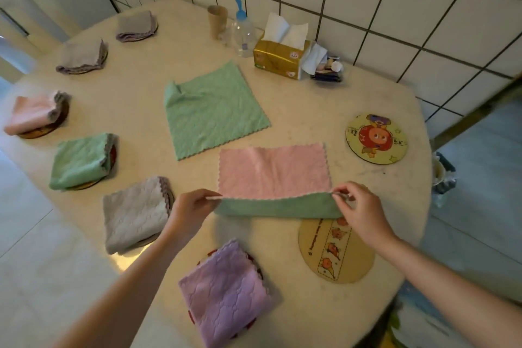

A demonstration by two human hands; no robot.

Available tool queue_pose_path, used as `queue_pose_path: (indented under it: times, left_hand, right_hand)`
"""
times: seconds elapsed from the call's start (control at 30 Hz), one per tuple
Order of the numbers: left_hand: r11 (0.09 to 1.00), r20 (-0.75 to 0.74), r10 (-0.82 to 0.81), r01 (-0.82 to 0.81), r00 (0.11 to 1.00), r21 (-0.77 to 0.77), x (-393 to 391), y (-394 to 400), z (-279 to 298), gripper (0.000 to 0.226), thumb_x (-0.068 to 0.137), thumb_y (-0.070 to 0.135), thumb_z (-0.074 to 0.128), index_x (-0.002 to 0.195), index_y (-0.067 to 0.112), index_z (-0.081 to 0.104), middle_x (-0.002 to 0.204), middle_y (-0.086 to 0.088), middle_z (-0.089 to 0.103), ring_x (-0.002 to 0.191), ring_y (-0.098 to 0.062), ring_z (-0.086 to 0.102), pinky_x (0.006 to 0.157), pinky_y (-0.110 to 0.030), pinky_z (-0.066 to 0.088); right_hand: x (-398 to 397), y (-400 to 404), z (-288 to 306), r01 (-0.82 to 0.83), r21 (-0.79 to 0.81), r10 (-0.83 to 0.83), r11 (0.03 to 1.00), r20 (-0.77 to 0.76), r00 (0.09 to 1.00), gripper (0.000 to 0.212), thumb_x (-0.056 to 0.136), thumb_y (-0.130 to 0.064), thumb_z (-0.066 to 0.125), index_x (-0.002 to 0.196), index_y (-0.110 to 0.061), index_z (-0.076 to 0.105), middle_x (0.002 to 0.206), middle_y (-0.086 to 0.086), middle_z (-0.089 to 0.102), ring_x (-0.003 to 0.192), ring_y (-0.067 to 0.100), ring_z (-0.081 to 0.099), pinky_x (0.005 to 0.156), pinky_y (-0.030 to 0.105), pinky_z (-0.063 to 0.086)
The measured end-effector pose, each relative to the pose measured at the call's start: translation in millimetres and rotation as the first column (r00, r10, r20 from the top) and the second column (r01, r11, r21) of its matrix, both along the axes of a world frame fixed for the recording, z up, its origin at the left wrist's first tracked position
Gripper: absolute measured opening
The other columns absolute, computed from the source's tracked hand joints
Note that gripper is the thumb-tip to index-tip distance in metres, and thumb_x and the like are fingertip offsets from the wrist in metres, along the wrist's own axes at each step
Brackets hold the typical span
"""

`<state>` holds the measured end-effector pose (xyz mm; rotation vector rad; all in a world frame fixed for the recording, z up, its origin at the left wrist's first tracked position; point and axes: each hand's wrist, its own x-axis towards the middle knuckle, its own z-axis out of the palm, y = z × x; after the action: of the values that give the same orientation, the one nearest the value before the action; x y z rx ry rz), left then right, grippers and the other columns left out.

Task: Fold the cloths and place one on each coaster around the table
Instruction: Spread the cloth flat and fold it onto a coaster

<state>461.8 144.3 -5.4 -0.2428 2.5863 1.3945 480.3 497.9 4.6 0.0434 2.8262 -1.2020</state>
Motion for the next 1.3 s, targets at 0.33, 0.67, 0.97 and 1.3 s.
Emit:
queue_pose_path:
  times: [0.33,0.67,0.97,1.3]
  left_hand:
    - [0.869,0.188,0.387,-0.425,0.903,0.252,-99.6,21.0,-30.0,0.017,0.083,0.007,0.069,0.071,0.017,0.064,0.069,-0.005,0.061,0.072,-0.02,0.056,0.074,-0.042,0.052]
    - [0.957,0.156,0.281,-0.265,0.947,-0.117,-131.3,19.4,-45.3,0.014,0.085,0.02,0.068,0.08,0.007,0.064,0.072,-0.005,0.06,0.066,-0.02,0.051,0.063,-0.032,0.041]
    - [0.948,0.178,0.305,-0.281,0.936,-0.147,-130.8,25.8,-34.3,0.013,0.087,0.018,0.063,0.091,0.006,0.067,0.084,-0.007,0.062,0.076,-0.02,0.054,0.067,-0.029,0.041]
    - [0.909,-0.085,0.264,-0.277,0.961,-0.312,-97.2,34.2,-22.9,0.033,0.09,0.016,0.055,0.122,0.011,0.051,0.117,-0.007,0.052,0.1,-0.023,0.05,0.081,-0.035,0.044]
  right_hand:
    - [-119.4,-16.6,-20.5,0.246,-0.088,-0.245,0.965,0.024,0.969,0.011,0.091,-0.007,0.057,0.098,-0.012,0.063,0.092,-0.001,0.064,0.084,0.01,0.06,0.069,0.016,0.047]
    - [-151.5,-8.5,-47.5,0.27,0.018,-0.27,0.963,0.08,0.959,0.007,0.086,-0.019,0.067,0.089,-0.012,0.064,0.079,-0.003,0.065,0.07,0.005,0.059,0.059,0.012,0.043]
    - [-168.9,-6.6,-55.1,0.229,0.175,-0.247,0.957,0.086,0.965,0.02,0.084,-0.029,0.069,0.082,-0.01,0.065,0.074,0.0,0.066,0.068,0.015,0.061,0.059,0.025,0.049]
    - [-145.8,-11.8,-34.4,0.259,0.142,-0.262,0.955,-0.002,0.965,0.023,0.092,-0.023,0.057,0.108,-0.007,0.055,0.106,0.006,0.058,0.09,0.015,0.056,0.073,0.021,0.046]
